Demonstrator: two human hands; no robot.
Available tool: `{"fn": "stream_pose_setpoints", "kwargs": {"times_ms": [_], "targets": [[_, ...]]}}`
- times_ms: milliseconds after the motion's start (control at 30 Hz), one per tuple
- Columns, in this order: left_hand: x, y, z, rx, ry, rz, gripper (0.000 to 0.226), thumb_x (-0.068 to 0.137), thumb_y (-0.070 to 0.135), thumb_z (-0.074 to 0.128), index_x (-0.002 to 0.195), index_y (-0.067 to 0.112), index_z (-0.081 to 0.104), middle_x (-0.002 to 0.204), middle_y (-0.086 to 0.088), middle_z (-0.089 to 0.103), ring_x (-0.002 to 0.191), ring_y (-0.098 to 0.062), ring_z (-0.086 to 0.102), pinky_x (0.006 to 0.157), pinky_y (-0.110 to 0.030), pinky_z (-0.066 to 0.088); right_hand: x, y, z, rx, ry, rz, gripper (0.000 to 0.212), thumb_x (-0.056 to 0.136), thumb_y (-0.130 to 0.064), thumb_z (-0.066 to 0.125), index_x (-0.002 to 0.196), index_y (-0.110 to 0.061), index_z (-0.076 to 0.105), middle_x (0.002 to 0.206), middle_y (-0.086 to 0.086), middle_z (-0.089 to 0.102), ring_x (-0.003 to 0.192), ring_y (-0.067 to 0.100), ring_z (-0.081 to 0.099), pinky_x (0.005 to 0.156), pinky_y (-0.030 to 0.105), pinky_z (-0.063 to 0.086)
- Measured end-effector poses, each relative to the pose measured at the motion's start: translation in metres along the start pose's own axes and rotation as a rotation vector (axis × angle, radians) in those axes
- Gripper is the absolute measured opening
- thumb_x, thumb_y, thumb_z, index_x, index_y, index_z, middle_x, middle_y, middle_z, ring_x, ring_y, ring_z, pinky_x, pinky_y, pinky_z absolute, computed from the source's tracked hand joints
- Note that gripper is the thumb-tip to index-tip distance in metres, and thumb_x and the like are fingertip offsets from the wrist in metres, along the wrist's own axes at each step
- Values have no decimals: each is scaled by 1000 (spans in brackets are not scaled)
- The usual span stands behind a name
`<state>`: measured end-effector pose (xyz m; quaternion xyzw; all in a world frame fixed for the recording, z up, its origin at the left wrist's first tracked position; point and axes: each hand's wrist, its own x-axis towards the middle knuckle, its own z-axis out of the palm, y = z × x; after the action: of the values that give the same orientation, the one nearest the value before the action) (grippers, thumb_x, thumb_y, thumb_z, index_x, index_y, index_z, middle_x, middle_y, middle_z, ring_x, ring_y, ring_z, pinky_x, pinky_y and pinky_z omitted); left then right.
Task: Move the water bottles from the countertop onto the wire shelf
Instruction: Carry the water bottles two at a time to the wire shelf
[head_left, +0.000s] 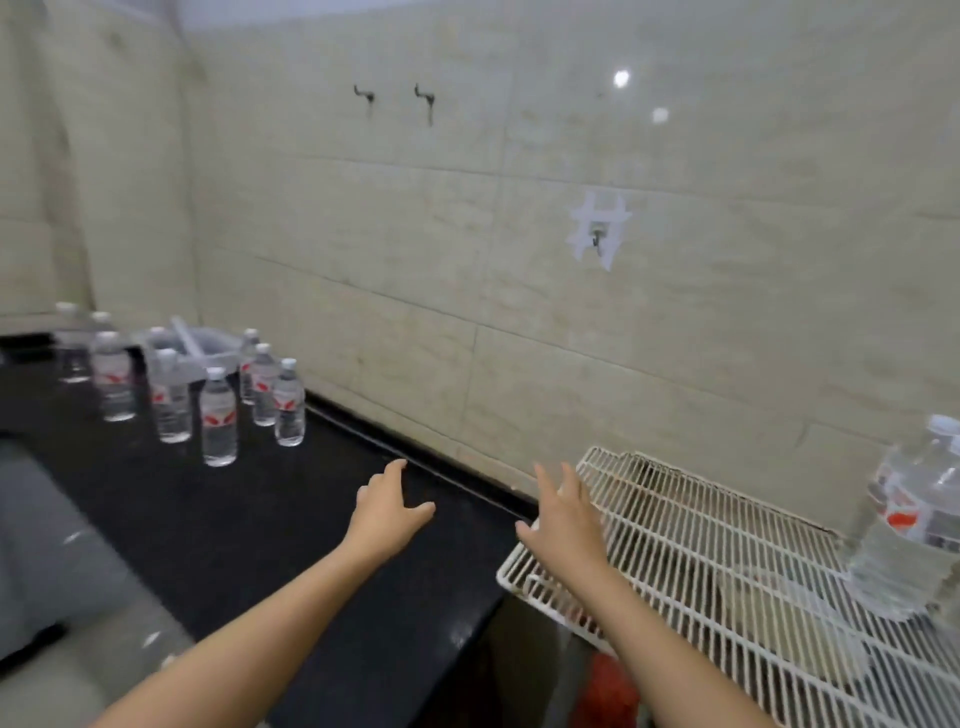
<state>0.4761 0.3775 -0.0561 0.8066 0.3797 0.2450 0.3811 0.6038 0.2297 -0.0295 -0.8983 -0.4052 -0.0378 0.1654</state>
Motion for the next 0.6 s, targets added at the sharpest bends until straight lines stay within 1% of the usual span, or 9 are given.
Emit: {"fn": "stream_pose_setpoints", "kwargs": {"times_ms": [100, 167, 367, 467, 600], "targets": [[-9, -61, -71, 65, 101, -84, 68, 84, 28, 59, 141, 14, 24, 139, -16, 40, 130, -31, 33, 101, -40, 38, 3, -83, 33, -4, -68, -115, 72, 88, -34, 53, 146, -23, 11, 154, 16, 5, 141, 33, 12, 112, 43, 22], [-20, -106, -121, 168, 159, -141, 67, 84, 30, 58, 140, 14, 25, 139, -15, 40, 129, -33, 35, 101, -41, 37, 0, -142, 58, 17, -122, -178, 73, 87, -33, 54, 145, -23, 12, 154, 15, 6, 141, 32, 11, 111, 44, 23], [-73, -240, -259, 403, 275, -346, 66, 85, 35, 55, 140, 14, 25, 142, -13, 37, 129, -32, 35, 102, -39, 35, -19, -306, 134, 1, -250, -397, 72, 87, -34, 54, 145, -24, 14, 154, 15, 9, 142, 31, 9, 111, 46, 22], [-104, -296, -309, 475, 313, -452, 65, 86, 37, 52, 140, 16, 24, 143, -11, 36, 130, -30, 34, 102, -38, 35, -36, -372, 174, -25, -334, -501, 71, 87, -34, 54, 145, -24, 15, 153, 14, 11, 141, 31, 9, 111, 46, 21], [-135, -352, -347, 555, 324, -568, 64, 86, 37, 50, 141, 17, 23, 144, -8, 35, 131, -28, 32, 102, -37, 33, -54, -435, 220, -107, -432, -649, 69, 86, -35, 53, 144, -26, 16, 153, 13, 11, 141, 32, 9, 111, 47, 20]]}}
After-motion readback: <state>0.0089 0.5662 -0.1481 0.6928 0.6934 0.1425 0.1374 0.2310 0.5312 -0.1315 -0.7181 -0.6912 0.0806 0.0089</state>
